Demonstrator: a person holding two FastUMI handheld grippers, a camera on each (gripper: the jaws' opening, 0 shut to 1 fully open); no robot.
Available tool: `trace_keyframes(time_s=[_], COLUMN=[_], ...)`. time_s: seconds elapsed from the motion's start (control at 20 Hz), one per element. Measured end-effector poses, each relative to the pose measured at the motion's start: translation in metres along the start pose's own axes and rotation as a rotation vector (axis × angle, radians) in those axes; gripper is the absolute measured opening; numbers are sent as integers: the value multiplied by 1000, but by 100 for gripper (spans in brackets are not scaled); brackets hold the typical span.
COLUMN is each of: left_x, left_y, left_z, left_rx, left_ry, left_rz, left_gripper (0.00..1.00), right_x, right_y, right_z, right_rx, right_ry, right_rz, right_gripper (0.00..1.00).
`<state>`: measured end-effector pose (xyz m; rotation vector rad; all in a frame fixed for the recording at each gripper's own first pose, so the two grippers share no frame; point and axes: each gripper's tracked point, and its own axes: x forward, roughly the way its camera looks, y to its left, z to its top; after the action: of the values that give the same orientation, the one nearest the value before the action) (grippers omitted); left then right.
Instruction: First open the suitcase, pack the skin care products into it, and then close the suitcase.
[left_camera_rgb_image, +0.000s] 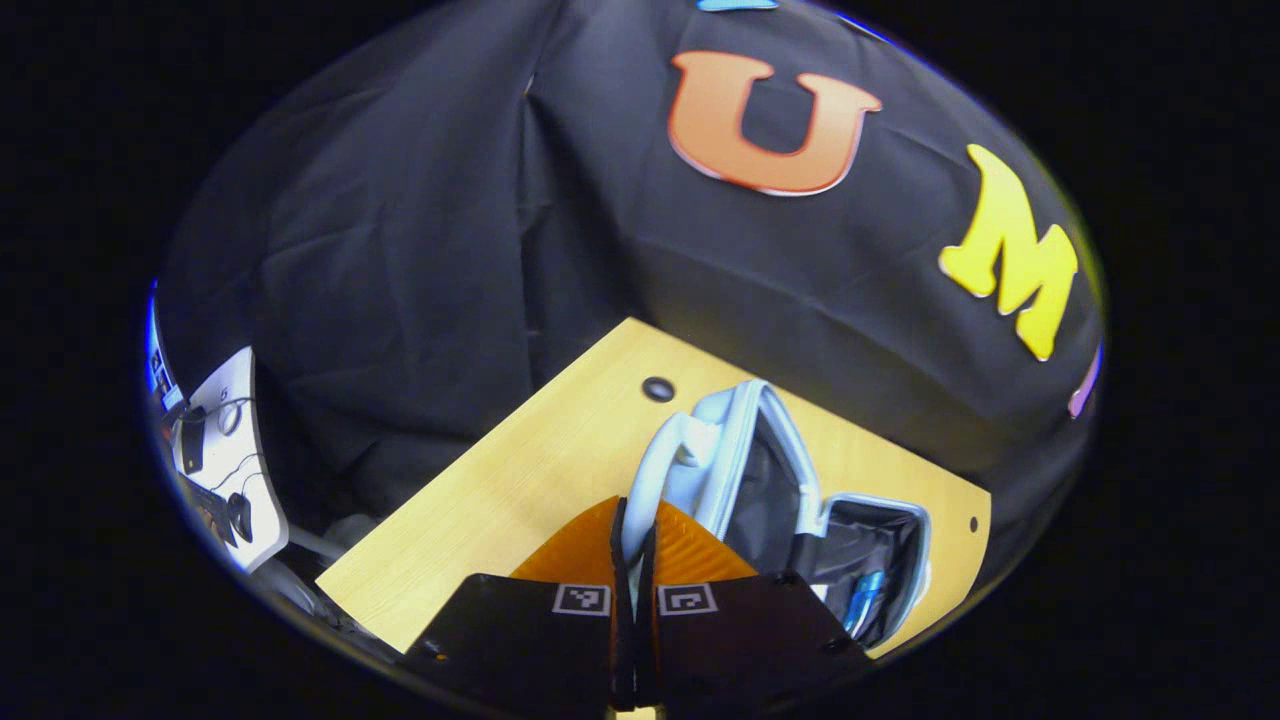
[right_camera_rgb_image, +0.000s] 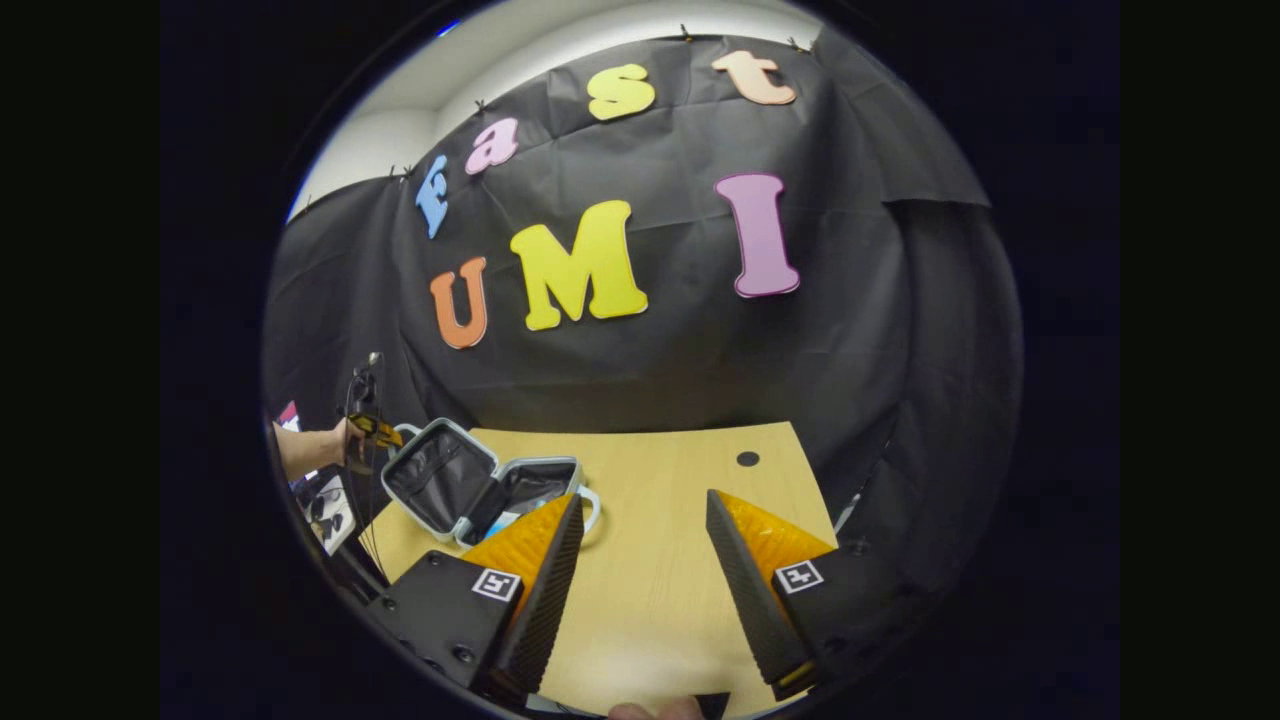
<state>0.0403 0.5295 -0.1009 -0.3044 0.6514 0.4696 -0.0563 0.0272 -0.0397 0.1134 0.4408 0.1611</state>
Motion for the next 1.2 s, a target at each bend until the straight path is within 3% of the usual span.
trace_keyframes(time_s=[0.25,0.55,0.85,1.2], left_x=[-55,-88,-87,-50], left_y=[-98,-220,-327,-387], left_z=[19,-9,-68,-133], left_rx=[7,-14,81,244], left_ry=[-146,-249,-269,-244], left_rz=[-98,-214,-333,-345], left_gripper=[3,3,4,3], right_x=[-16,-31,-40,-55], right_y=[-18,-42,-71,-100], right_z=[5,1,-1,-15], right_rx=[-12,-21,-28,-23], right_ry=[-34,-28,-19,28], right_rz=[-7,-42,-77,-164], right_gripper=[74,74,74,74])
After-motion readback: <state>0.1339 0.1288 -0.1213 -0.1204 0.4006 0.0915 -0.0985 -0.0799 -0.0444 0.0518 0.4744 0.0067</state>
